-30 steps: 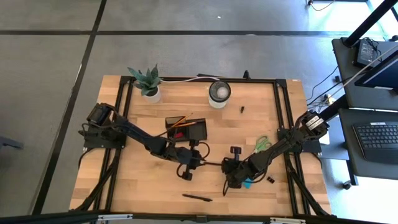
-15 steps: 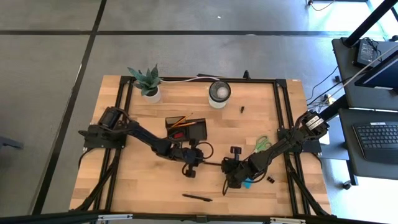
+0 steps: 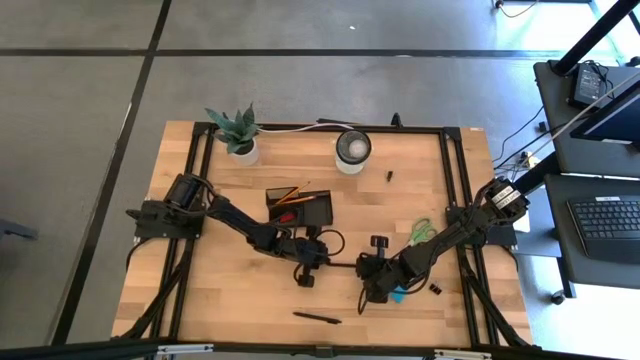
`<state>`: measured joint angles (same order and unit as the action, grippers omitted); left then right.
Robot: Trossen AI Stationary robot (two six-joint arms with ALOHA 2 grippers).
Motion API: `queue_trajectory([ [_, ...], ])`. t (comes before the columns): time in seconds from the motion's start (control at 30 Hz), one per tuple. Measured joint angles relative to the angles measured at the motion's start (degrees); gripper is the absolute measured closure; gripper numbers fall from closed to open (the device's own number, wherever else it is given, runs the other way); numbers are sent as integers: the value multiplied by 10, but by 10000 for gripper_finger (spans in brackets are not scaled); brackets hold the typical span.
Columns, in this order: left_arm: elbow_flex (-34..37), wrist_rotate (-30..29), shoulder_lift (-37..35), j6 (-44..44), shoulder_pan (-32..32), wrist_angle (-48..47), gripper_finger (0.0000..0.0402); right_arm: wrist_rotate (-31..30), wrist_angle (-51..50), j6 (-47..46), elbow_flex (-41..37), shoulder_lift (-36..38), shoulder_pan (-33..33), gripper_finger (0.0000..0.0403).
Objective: Pick and place office supplies into organizer
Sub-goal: Put the top right black pen in the desk organizer
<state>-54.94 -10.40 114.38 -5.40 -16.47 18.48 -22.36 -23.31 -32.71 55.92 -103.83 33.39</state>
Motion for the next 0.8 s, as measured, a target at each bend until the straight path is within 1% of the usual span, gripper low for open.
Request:
queue_trajectory([
  [0.2,0,4,-2,1,2,13,377,0,0,0,0,0,0,393],
  [0.37,-1,37,-2,1,2,13,342,1,0,0,0,0,0,393],
  [0.57,-2,39,-2,-4,4,11,300,1,0,0,0,0,0,393],
  [0.7,-2,40,-2,-14,8,11,284,1,0,0,0,0,0,393],
  [0.8,-2,41,-2,-34,11,13,280,1,0,-1,0,0,0,393],
])
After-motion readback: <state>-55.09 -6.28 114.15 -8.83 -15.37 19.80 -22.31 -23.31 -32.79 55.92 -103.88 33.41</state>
